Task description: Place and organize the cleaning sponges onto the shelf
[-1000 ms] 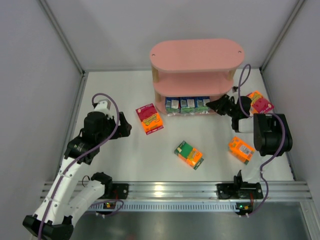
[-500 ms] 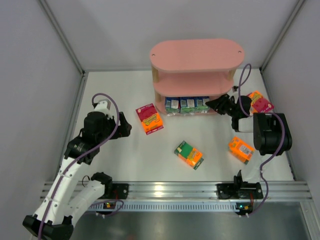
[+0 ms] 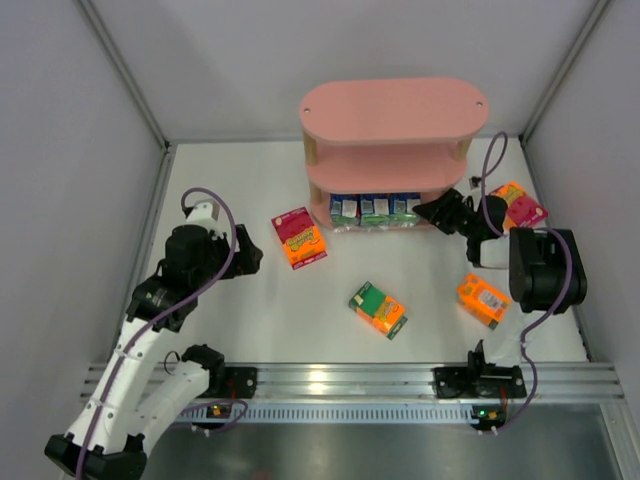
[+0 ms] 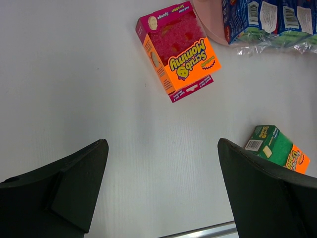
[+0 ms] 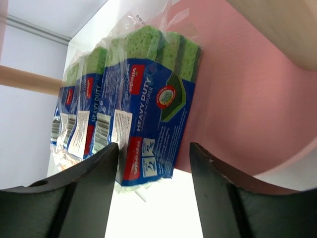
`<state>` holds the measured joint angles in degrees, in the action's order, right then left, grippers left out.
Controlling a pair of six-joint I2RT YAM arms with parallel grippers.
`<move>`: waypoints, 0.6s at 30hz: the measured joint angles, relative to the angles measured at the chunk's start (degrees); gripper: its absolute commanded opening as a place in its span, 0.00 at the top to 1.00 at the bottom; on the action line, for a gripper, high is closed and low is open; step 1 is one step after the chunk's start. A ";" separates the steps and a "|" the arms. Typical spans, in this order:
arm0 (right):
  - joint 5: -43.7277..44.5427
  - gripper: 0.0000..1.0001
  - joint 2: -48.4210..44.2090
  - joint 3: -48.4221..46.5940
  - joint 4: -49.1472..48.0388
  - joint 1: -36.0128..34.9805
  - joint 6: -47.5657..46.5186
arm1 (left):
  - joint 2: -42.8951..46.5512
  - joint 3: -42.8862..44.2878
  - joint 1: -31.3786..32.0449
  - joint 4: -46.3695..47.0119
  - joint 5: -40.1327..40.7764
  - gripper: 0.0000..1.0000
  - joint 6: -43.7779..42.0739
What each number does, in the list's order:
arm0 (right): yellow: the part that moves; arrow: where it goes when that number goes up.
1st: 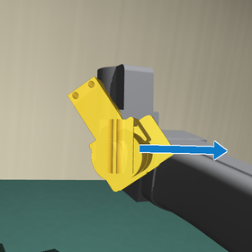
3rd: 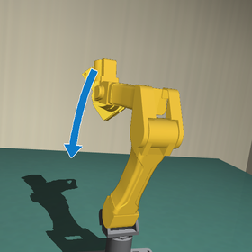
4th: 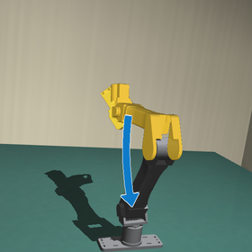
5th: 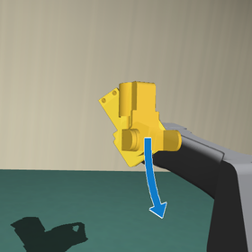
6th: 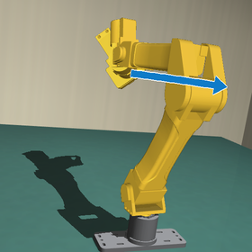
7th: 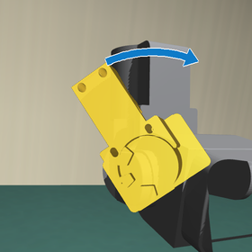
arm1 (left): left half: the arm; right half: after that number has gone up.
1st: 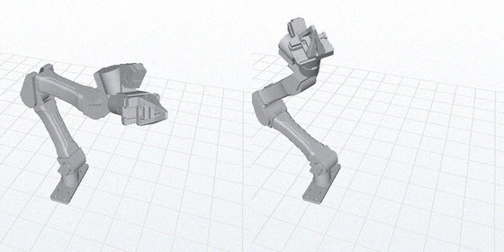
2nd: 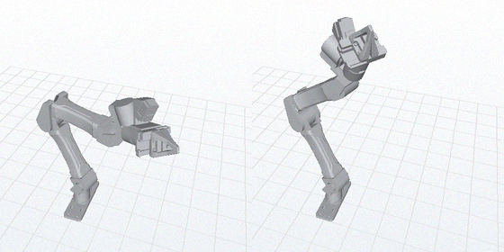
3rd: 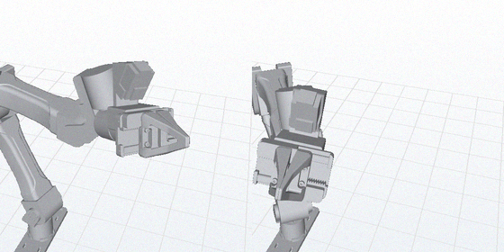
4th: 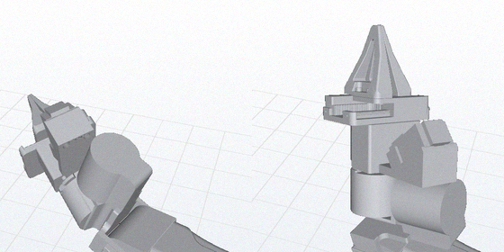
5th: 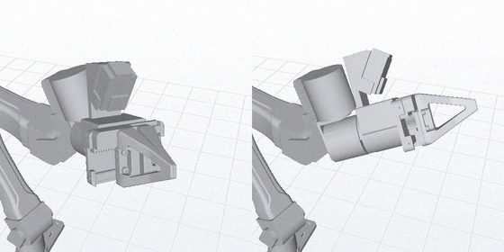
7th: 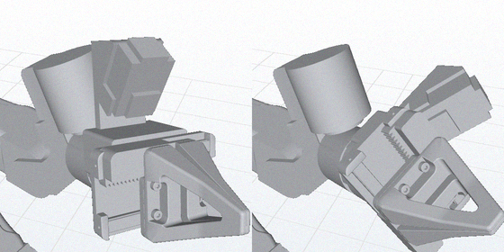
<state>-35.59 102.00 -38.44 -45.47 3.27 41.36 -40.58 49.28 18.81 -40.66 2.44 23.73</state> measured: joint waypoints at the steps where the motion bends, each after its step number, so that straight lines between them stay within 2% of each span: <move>1: -0.28 0.37 -0.11 0.22 -0.22 0.24 0.00 | 0.00 0.00 0.00 -0.02 -0.02 0.02 0.07; 7: -2.21 0.35 -2.10 0.42 -5.46 1.03 0.83 | -0.02 0.00 0.00 -0.02 -0.07 0.02 0.20; 18: -3.54 0.46 -2.29 0.39 -7.80 1.03 1.88 | -0.04 0.00 0.00 -0.02 -0.26 0.02 0.39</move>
<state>-39.13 99.70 -38.04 -53.28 4.29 43.24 -40.62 49.28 18.81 -40.69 2.17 24.12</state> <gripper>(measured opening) 0.556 0.984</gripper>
